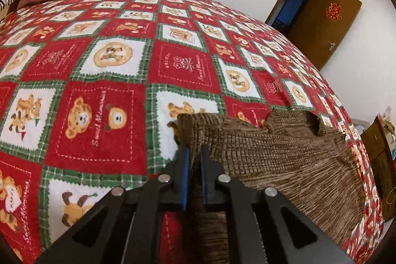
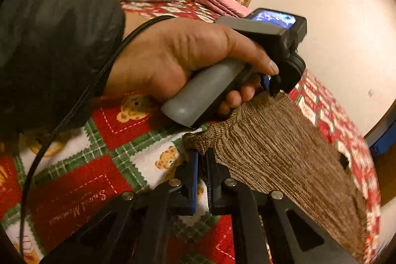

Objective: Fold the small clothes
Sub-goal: 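Grasp the sweater edge with the right tool while the left tool grasps the other end, then lift and fold the sweater over with both tools, then open them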

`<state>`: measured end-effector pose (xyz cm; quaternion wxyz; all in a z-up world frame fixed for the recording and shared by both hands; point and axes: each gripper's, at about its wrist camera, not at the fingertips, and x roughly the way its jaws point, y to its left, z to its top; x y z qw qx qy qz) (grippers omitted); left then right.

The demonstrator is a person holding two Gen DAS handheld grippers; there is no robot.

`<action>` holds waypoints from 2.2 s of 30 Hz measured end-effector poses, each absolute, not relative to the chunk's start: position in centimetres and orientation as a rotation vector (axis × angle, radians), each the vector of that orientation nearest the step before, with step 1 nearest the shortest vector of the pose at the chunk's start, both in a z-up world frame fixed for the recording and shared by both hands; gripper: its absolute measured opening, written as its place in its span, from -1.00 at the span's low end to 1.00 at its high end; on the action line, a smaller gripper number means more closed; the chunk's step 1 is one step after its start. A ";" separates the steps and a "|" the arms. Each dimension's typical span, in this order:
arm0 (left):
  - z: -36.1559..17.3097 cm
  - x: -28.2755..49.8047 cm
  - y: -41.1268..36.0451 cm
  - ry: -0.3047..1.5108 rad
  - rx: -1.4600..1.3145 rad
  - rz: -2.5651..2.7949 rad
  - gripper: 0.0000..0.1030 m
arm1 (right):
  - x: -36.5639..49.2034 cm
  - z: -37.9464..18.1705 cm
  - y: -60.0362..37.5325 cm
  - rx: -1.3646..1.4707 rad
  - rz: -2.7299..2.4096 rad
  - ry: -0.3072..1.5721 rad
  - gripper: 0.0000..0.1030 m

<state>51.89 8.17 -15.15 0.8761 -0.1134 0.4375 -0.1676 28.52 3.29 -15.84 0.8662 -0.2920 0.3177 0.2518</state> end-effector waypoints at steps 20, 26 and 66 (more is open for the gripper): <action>-4.3 48.6 0.4 0.801 -0.307 -0.501 -0.84 | 26.8 -8.7 -11.1 0.009 0.497 0.612 -0.92; -2.6 48.0 -4.2 0.797 -0.265 -0.537 -0.84 | 26.0 -7.5 -16.1 0.128 0.471 0.592 -0.92; -5.7 40.7 -20.4 0.737 0.097 -0.585 0.61 | 20.6 -14.3 -39.0 0.594 0.123 0.649 -0.98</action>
